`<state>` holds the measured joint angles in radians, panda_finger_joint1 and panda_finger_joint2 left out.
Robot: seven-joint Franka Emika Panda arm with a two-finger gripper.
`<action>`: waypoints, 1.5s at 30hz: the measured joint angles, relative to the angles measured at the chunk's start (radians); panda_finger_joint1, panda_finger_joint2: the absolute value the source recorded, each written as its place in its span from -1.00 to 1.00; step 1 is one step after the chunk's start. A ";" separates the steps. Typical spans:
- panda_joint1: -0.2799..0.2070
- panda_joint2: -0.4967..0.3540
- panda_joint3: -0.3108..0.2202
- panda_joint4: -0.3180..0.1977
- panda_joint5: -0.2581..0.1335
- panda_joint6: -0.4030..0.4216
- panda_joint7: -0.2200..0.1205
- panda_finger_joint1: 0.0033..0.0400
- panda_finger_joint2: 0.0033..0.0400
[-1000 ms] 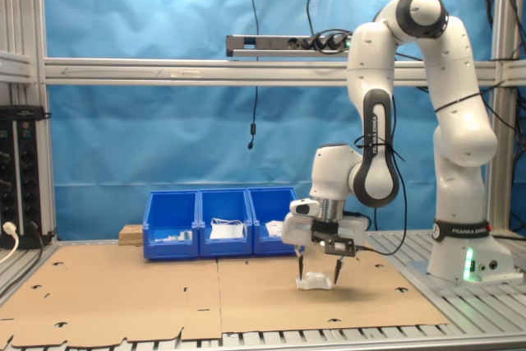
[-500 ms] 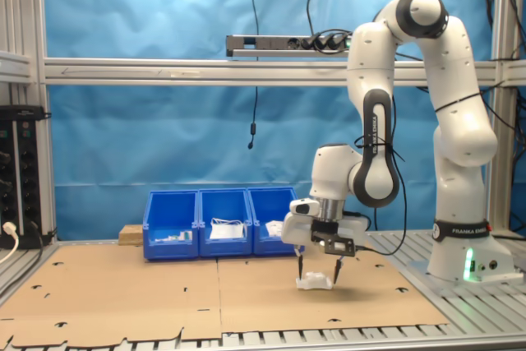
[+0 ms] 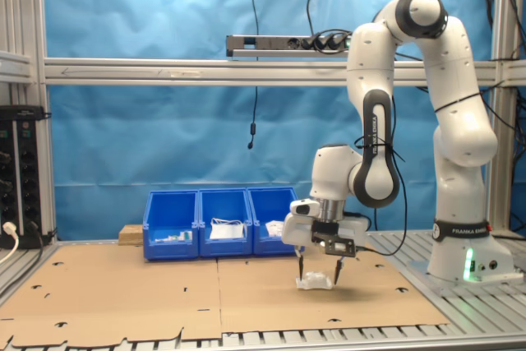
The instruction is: Pick and place sorting task of medical equipment.
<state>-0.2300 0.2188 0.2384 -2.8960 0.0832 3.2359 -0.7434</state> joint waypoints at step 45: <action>0.000 0.007 0.000 0.000 0.000 0.012 0.000 -0.80 -0.80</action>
<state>-0.2300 0.2262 0.2385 -2.8960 0.0832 3.2479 -0.7434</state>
